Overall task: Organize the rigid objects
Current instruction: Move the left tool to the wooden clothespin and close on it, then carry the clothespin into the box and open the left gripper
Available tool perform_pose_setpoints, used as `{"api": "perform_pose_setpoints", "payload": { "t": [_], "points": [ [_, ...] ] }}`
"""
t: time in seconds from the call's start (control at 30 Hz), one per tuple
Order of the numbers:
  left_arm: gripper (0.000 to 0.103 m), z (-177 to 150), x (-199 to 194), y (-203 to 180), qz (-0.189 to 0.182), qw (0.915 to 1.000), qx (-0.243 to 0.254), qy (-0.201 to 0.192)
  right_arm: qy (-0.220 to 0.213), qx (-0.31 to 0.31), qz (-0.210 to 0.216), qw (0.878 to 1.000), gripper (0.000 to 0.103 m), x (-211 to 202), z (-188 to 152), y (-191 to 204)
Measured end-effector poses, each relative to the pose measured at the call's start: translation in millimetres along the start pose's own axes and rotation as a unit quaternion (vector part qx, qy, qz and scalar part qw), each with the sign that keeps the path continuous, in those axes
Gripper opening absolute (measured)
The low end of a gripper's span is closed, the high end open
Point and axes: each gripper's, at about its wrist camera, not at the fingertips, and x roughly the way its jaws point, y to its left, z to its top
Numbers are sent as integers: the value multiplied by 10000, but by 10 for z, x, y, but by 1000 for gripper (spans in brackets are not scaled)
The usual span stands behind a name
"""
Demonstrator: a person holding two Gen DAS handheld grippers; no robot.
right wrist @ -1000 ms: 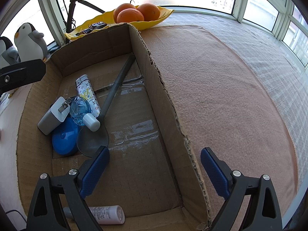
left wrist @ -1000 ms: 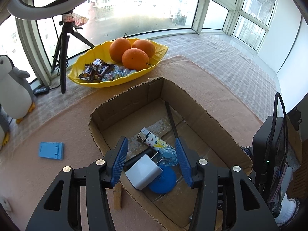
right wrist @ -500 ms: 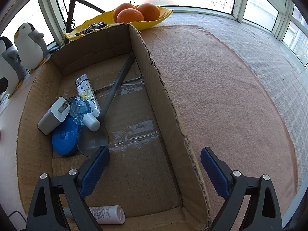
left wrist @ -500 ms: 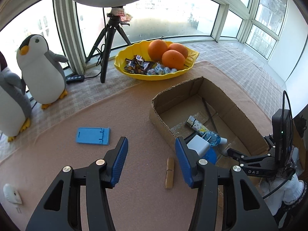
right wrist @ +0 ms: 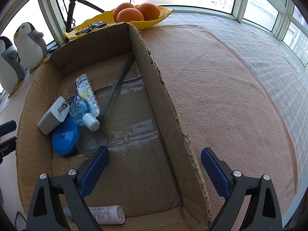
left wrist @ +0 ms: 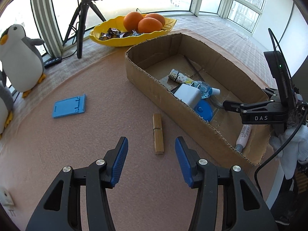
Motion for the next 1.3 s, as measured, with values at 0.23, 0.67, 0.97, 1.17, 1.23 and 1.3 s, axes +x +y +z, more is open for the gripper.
{"api": "perform_pose_setpoints", "payload": {
  "t": [0.23, 0.67, 0.97, 1.17, 1.23, 1.3],
  "points": [
    [49, -8, 140, -57, -75, 9999, 85, 108, 1, 0, -1, 10000, 94, -1, 0, 2],
    [40, -29, 333, -58, 15, 9999, 84, 120, 4, 0, -2, 10000, 95, -1, 3, 5],
    [32, 6, 449, -65, 85, 9998, 74, 146, 4, 1, -4, 10000, 95, 0, 0, 5],
    [18, 41, 472, -26, 181, 9998, -27, 119, 6, -2, -2, 10000, 95, 1, 1, 6],
    [14, 37, 469, -7, 211, 9997, -72, 123, 5, 1, -4, 10000, 95, 1, -1, 5],
    [12, 34, 463, 19, 191, 9996, -140, 142, 7, -1, -4, 10000, 95, 1, 0, 6]
  ]
}}
